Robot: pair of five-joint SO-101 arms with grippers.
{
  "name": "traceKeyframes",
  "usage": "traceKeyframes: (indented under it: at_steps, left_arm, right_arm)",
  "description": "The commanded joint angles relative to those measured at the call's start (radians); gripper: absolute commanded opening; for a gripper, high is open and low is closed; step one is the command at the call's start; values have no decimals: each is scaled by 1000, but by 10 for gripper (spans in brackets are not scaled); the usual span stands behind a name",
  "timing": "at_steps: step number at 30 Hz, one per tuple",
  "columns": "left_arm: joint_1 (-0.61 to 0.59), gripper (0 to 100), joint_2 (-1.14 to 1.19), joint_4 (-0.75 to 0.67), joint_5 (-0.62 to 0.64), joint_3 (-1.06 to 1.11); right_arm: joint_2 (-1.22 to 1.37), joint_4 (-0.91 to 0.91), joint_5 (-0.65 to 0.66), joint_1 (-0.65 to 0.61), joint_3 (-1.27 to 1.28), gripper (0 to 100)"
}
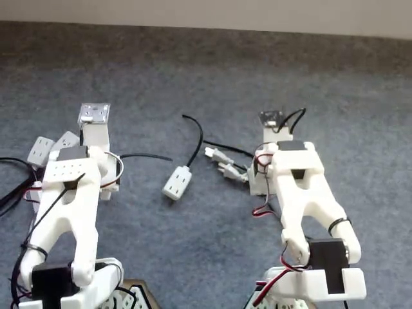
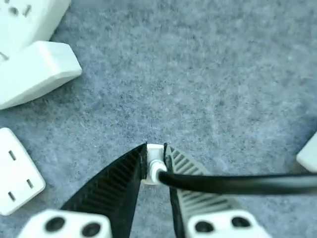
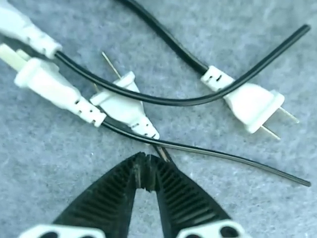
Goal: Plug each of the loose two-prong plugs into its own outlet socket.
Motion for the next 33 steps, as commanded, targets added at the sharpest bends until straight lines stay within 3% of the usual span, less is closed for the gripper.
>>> traceKeyframes:
  at_steps: [1, 7, 15, 18, 23, 31, 33]
  left_arm:
    - [16, 100, 42, -35, -6, 16]
    - [16, 104, 134, -26, -18, -27]
    - [16, 101, 145, 180, -129, -151]
    - [16, 98, 150, 178, -161, -151]
    - [16, 5, 151, 178, -164, -156]
    - [5, 27, 153, 147, -255, -159]
    - [-7, 72, 153, 147, -269, -177]
  right_arm:
    - [-4, -22, -8, 12, -2, 6]
    - [-4, -22, -8, 12, -2, 6]
    - [-4, -22, -5, 12, -2, 6]
    - [-4, -22, -5, 12, -2, 6]
    - [-4, -22, -6, 12, -2, 6]
    - [-4, -21, -6, 12, -2, 6]
    - [-4, -21, -6, 12, -2, 6]
